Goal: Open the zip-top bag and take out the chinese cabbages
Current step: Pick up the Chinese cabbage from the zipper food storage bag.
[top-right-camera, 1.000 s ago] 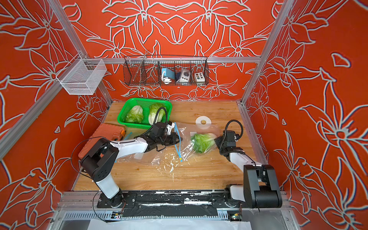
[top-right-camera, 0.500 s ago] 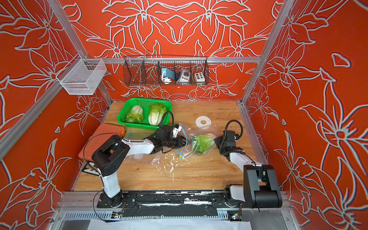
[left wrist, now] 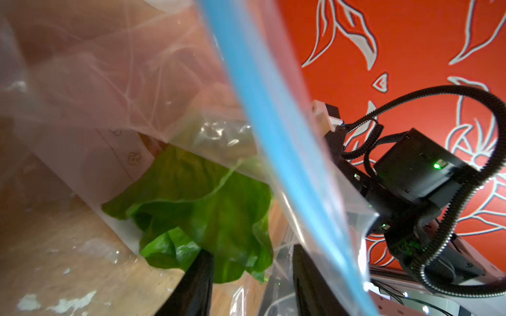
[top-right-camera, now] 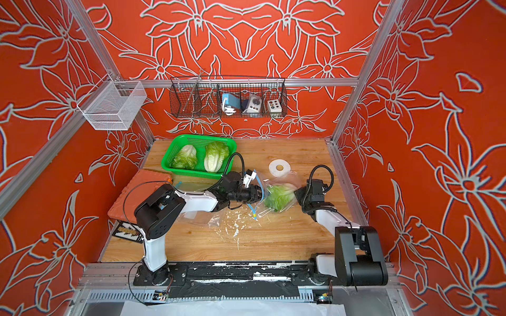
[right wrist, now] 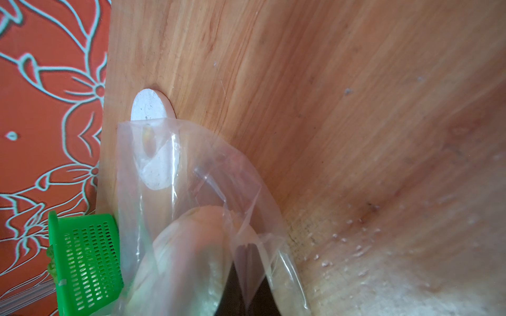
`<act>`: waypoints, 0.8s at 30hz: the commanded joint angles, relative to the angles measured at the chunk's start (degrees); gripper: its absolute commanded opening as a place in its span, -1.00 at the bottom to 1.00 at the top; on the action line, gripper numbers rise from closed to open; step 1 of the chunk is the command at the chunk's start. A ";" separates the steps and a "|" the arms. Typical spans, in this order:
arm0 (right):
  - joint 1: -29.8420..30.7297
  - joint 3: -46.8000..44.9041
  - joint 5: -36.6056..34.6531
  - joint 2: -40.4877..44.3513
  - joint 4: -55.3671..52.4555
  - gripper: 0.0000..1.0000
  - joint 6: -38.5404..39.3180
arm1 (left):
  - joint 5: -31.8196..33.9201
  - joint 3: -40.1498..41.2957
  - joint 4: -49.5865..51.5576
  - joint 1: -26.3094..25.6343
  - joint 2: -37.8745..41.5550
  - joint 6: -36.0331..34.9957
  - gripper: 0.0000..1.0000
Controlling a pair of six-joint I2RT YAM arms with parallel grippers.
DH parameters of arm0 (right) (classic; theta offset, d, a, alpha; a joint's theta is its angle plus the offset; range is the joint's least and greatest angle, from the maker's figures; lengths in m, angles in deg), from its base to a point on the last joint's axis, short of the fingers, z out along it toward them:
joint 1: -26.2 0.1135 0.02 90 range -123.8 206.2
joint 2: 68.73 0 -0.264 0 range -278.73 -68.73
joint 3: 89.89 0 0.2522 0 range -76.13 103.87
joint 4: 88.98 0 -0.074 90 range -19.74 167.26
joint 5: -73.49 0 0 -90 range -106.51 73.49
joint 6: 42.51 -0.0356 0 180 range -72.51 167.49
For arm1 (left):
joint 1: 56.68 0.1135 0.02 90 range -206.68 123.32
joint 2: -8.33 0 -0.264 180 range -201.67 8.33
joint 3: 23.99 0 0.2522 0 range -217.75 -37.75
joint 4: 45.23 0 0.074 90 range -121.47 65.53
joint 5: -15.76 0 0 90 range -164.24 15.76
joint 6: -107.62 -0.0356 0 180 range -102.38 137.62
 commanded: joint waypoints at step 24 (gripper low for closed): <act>1.32 -0.17 0.96 3.48 -2.64 -0.93 2.54 | 1.28 -8.65 -0.53 -1.49 -9.50 4.20 -0.72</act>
